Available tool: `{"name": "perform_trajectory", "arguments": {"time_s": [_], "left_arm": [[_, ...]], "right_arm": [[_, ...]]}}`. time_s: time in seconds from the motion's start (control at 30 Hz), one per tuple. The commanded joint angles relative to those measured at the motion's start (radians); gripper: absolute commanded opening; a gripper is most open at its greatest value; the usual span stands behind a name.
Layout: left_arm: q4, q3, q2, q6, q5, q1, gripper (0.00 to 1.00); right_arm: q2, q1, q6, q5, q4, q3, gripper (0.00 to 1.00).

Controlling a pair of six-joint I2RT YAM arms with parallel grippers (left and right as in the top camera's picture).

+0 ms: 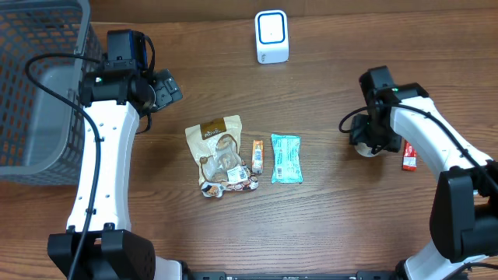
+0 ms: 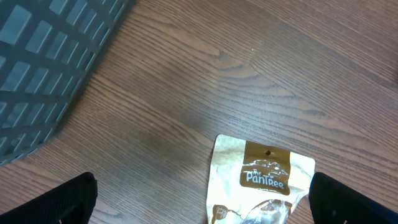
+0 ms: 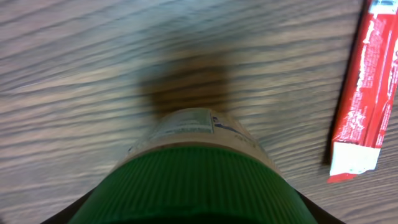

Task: Scan the item barcode
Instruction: 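Carry the jar right and lower it beside the red stick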

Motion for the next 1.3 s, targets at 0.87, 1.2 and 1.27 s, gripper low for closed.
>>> {"name": "perform_trajectory", "arguments": {"time_s": [0.87, 1.2, 1.27], "left_arm": [[0.000, 0.008, -0.016, 0.004, -0.013, 0.000, 1.00], [0.000, 0.008, -0.016, 0.004, -0.013, 0.000, 1.00], [0.000, 0.008, -0.016, 0.004, -0.013, 0.000, 1.00]], "right_arm": [[-0.010, -0.172, 0.008, 0.123, 0.114, -0.140, 0.87], [-0.061, -0.172, 0.015, 0.123, 0.032, -0.023, 0.94], [-0.088, -0.171, 0.015, 0.118, 0.010, 0.014, 0.95]]}}
